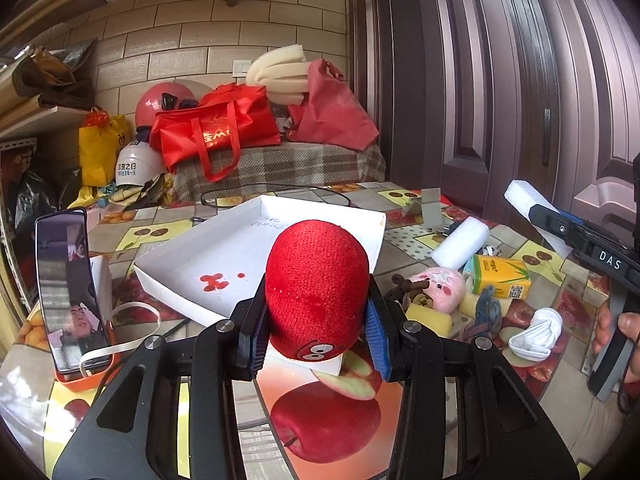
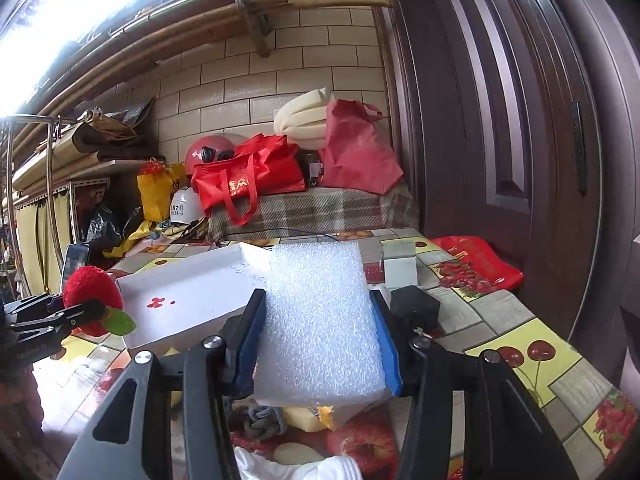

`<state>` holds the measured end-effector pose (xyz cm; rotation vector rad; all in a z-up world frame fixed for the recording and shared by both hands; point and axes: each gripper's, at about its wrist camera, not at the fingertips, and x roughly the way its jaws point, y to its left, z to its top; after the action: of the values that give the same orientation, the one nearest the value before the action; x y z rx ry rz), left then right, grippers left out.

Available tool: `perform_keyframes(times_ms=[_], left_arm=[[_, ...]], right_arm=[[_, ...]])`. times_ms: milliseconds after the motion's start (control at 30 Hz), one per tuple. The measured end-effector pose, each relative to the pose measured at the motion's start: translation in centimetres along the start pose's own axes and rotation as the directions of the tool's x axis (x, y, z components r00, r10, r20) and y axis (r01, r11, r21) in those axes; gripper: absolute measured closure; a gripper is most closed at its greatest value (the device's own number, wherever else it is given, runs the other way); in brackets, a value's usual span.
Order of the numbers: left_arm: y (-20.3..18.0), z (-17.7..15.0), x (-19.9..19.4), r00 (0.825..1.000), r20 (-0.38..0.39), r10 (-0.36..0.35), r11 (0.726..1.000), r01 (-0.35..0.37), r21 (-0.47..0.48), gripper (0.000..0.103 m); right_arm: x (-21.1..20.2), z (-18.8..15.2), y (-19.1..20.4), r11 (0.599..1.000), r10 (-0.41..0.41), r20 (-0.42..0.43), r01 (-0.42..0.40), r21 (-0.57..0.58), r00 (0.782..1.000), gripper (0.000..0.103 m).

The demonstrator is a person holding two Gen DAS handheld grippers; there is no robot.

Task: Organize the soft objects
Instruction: 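Place the red plush apple in the tray with the left gripper while the right places the foam block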

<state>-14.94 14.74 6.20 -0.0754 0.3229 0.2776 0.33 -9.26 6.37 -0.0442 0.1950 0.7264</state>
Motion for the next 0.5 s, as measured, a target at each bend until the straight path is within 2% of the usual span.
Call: perform_keyframes(times_ms=[200,500], left_arm=[[0.5,0.1,0.5,1.000,0.016,0.023,1.000,-0.023,0.017,0.062],[3.3,1.1,3.2,0.996,0.021,0.089,0.995,-0.088,-0.039,0.062]], right_arm=[[0.5,-0.1,2.5,0.999,0.044,-0.003,-0.044,-0.020,0.999,0.053],[3.0,-0.6,7.0,0.990,0.140,-0.059,-0.142,-0.019,0.988,0.053]])
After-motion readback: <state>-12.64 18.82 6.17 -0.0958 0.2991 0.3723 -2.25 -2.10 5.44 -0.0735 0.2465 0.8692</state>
